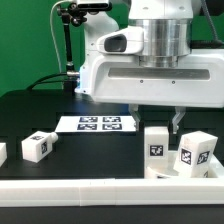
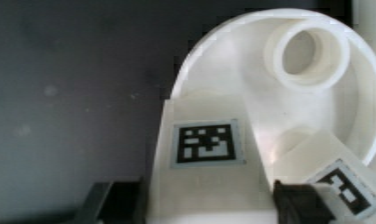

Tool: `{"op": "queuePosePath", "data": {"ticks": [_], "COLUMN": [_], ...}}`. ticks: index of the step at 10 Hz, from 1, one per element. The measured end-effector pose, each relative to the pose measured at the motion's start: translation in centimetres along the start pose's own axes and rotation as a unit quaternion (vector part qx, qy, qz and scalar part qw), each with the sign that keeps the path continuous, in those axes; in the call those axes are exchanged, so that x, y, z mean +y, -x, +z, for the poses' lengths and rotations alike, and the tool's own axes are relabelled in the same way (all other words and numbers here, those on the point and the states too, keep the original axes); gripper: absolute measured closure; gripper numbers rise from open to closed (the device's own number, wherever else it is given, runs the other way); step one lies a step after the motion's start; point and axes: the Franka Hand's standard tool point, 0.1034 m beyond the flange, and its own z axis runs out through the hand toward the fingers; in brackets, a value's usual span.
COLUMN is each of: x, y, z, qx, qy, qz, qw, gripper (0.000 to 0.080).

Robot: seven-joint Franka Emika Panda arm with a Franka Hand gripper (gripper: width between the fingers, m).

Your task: Assemble stool

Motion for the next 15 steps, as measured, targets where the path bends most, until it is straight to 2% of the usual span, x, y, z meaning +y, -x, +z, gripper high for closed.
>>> {"op": "queuePosePath", "data": {"ticks": [3, 6, 7, 9, 12, 13, 15], "x": [-0.11, -0.25, -0.25, -0.22, -0.22, -0.22, -0.21], "y": [-0.04, 0.0, 0.0, -0.08, -0.09, -0.09, -0.11], "z": [0.01, -0.05, -0.06, -0.06, -0.07, -0.07, -0.08], "qx": [0.013, 0.015, 0.014, 0.013, 0.011, 0.011, 0.009], "qy": [-0.001, -0.002, -0.004, -0.005, -0.008, -0.008, -0.01], "qz": [0.167, 0.295, 0.361, 0.416, 0.507, 0.515, 0.584], "qw": [0.986, 0.955, 0.932, 0.909, 0.862, 0.857, 0.812], "gripper": [0.0459, 0.0459, 0.0459, 0.0459, 0.0459, 0.0459, 0.0459]}}
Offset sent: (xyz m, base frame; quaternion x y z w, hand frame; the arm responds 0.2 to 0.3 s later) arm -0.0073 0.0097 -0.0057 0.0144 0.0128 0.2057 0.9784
